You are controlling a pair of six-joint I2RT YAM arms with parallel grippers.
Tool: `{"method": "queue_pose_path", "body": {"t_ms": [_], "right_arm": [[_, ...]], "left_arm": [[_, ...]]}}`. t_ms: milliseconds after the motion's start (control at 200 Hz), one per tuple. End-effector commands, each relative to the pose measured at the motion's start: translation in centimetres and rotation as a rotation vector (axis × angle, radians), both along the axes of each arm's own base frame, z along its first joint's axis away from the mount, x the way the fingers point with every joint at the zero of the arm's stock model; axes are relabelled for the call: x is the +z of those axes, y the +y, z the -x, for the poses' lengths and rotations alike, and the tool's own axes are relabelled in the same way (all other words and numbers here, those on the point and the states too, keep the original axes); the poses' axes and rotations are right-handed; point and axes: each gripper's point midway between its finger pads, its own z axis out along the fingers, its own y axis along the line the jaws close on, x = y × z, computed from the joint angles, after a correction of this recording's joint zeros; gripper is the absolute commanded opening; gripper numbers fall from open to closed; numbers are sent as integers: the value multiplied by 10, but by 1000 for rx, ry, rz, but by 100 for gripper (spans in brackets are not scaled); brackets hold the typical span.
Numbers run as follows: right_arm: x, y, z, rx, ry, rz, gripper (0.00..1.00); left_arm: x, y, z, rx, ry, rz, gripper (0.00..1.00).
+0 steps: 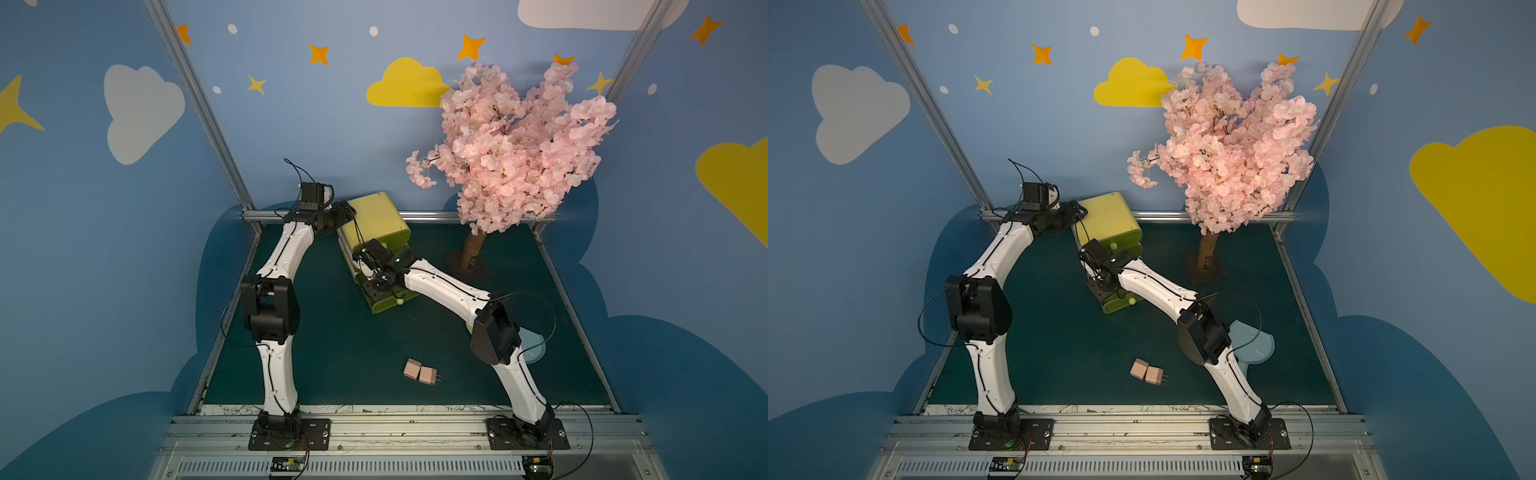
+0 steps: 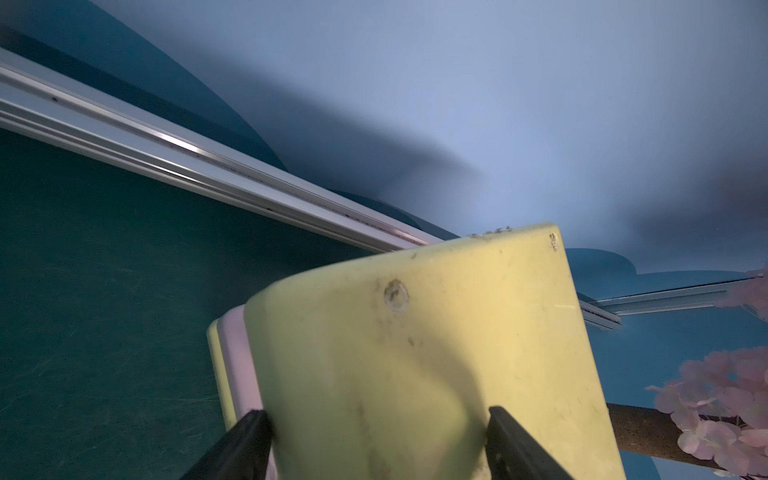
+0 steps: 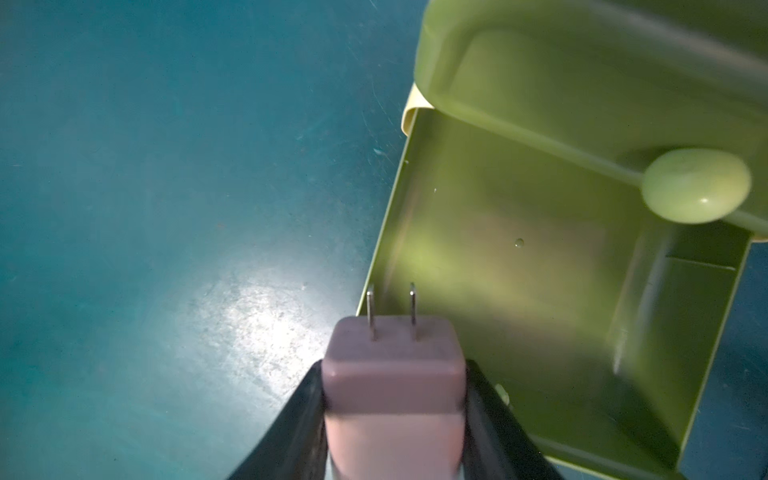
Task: Place the plugs into the drawer by color
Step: Place the plug in the drawer.
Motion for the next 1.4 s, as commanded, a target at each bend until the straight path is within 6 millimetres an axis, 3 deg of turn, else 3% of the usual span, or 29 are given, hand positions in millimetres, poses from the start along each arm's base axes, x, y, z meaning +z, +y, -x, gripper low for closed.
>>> {"method": "queue_pose_path", "body": {"t_ms": [0,596,1392], "right_arm": [[3,-7,-12,-50,-9,8,39],[-16,-13,-31,-267,6,-2,39],[-55,3,-32,-272,91,-15,42]], "left_arm": [[-58,-8,30,-40,205,-44,81],[-55,-9,30,-41,200,-43,81],[-54,-10,30,-43,198,-43,81]]}}
